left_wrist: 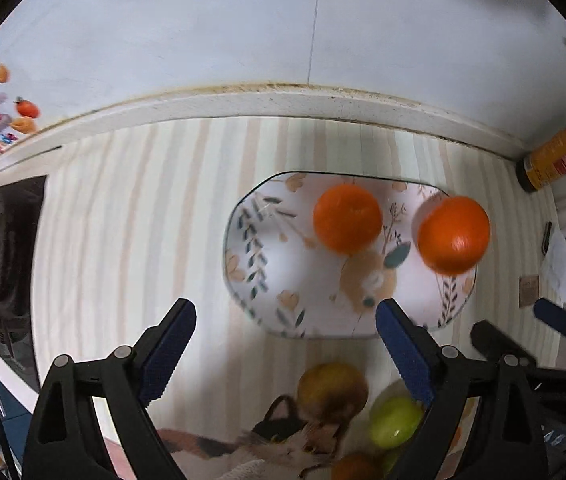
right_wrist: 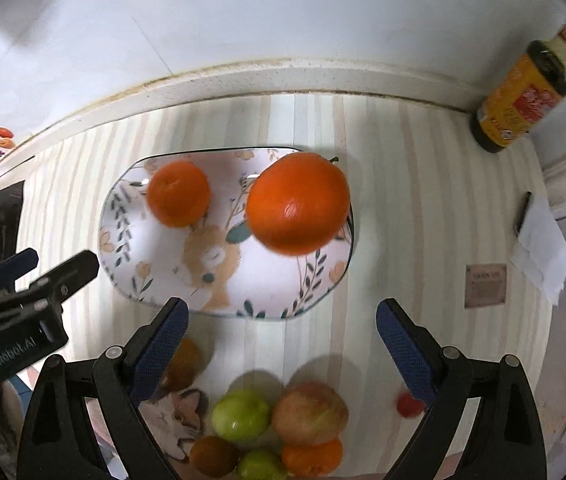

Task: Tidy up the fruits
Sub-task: 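Carry both oranges onto the deer plate and open both grippers, then lift both tools back from the plate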

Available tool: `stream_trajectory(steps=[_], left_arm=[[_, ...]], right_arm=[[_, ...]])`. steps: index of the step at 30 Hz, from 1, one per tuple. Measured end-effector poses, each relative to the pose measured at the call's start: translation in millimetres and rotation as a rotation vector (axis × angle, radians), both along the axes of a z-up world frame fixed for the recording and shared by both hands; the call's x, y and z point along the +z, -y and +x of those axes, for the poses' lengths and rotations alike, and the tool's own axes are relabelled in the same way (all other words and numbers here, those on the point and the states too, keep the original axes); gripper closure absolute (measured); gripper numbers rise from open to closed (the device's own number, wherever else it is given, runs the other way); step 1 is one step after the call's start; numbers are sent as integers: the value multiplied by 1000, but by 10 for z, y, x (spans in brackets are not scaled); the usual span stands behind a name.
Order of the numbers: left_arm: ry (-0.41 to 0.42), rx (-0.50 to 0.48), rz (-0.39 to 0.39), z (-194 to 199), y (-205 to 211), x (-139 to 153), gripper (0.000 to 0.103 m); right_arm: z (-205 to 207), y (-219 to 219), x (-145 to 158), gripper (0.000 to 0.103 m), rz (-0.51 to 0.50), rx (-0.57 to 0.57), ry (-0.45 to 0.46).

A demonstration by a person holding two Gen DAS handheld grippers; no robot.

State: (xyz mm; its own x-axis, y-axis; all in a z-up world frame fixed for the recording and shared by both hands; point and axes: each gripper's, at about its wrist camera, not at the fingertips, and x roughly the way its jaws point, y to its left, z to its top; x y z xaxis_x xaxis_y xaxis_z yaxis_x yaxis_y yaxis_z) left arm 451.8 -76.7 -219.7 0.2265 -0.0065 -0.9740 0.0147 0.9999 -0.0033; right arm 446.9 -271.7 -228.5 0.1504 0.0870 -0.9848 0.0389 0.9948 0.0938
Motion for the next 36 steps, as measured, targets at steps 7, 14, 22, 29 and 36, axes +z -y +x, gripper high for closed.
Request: stream_trajectory(steps=[7,14,22,29,36], left_arm=[[125,-27,28,-514,-14,442,11],[209,-45,15,-881,-26,846,11],[259,-54,-16,-1253,-8,1158,11],[279,-74,-15,-1404,1,1305,11],[220,-53,-28,-1343,-23,1140,11]], right_arm=[[-407,-88,464,6,3,-16,97],[-819,-72,915,6,20,-43,188],[-1271,-96,1359,6,-5,-49,285],[-1472,-124,1575,6,8,-49,321],[-1446,-51,1496,6,65,-81,299]])
